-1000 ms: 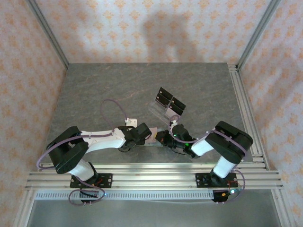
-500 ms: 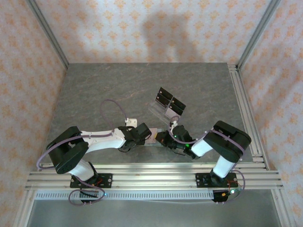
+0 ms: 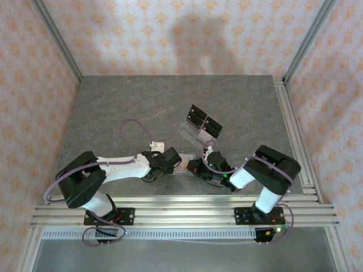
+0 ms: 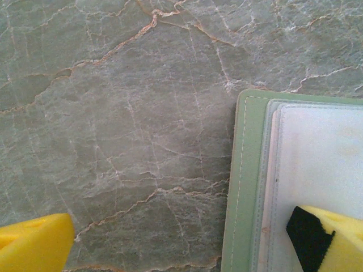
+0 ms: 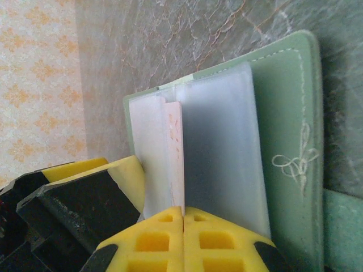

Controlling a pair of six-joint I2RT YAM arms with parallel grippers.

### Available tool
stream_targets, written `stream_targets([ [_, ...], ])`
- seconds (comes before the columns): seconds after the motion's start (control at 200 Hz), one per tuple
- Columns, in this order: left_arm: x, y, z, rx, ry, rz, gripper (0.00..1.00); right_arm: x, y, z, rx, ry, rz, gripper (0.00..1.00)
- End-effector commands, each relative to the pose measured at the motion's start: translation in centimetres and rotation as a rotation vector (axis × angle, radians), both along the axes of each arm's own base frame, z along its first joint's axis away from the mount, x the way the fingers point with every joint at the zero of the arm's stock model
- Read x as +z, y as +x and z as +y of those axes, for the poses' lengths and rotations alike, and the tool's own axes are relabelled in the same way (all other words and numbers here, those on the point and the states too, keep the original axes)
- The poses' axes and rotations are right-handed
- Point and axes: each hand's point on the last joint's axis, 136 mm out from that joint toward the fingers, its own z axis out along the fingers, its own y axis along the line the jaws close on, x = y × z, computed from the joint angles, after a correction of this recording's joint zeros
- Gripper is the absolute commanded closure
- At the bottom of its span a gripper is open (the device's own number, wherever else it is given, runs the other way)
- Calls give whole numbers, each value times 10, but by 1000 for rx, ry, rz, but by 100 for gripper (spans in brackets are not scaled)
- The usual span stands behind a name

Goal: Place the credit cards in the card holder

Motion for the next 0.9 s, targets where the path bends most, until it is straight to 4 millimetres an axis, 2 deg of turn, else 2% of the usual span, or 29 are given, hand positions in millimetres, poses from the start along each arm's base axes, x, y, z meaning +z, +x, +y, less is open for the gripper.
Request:
stream_targets([
  [0.0, -18, -23, 20, -15, 86, 96, 0, -3, -5, 5, 23, 2, 11, 100],
  [0.365, -20, -24, 20, -13, 85, 98, 0, -2, 1, 13, 22, 13, 9, 100],
  [0.706, -15, -27, 31, 26, 100, 78, 0, -3, 3, 8, 0, -5, 6, 100],
  [0.896, -16, -27, 28, 21, 91, 82, 0, -2, 3, 19, 40, 5, 21, 100],
])
